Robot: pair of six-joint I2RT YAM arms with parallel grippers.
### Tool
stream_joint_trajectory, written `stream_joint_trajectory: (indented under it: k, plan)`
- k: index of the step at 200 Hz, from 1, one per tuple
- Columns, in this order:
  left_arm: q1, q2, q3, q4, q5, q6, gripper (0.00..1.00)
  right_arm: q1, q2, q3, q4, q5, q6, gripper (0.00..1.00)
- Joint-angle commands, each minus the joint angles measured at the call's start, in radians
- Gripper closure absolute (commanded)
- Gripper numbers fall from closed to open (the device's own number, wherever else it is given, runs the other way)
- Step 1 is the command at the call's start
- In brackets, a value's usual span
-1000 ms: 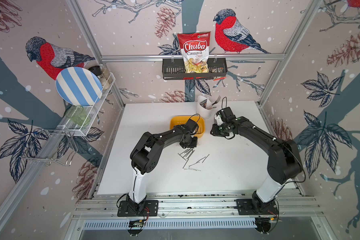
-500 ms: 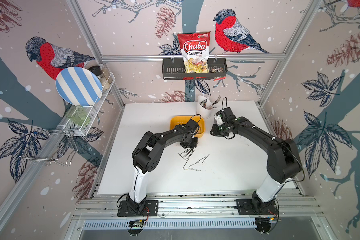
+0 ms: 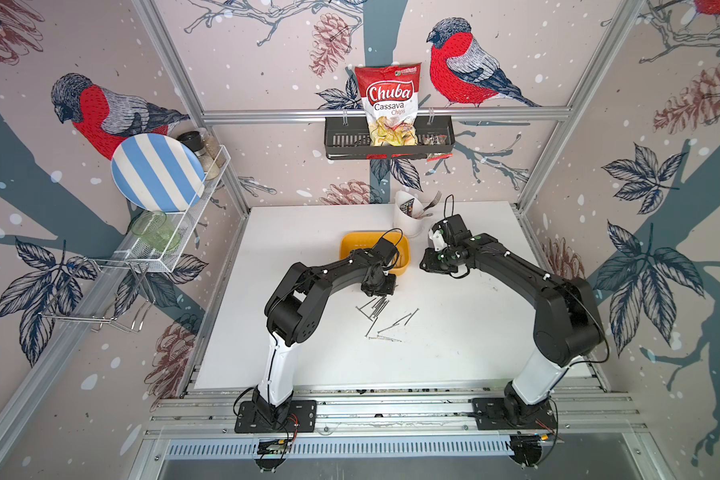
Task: Put the nails on the desktop into the storage box
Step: Pick up the nail from the center of the board.
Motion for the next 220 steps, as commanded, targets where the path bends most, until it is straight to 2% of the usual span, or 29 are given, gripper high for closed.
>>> stream_joint_trajectory:
  k: [1, 66, 168, 220]
  plan:
    - [-0.003, -0.005, -0.003, -0.042, -0.013, 0.013, 0.94, 0.001, -0.001, 0.003, 0.014, -0.010, -0.001, 0.66]
    - [-0.003, -0.045, 0.004, -0.053, -0.033, 0.019, 1.00, 0.005, 0.008, 0.006, 0.018, -0.017, 0.003, 0.65]
    - [-0.002, -0.195, -0.019, -0.093, -0.039, 0.015, 1.00, 0.021, 0.046, 0.026, 0.028, -0.036, 0.007, 0.65]
    - [0.042, -0.201, 0.134, -0.114, -0.053, 0.031, 1.00, 0.021, 0.044, 0.029, 0.030, -0.038, 0.008, 0.65]
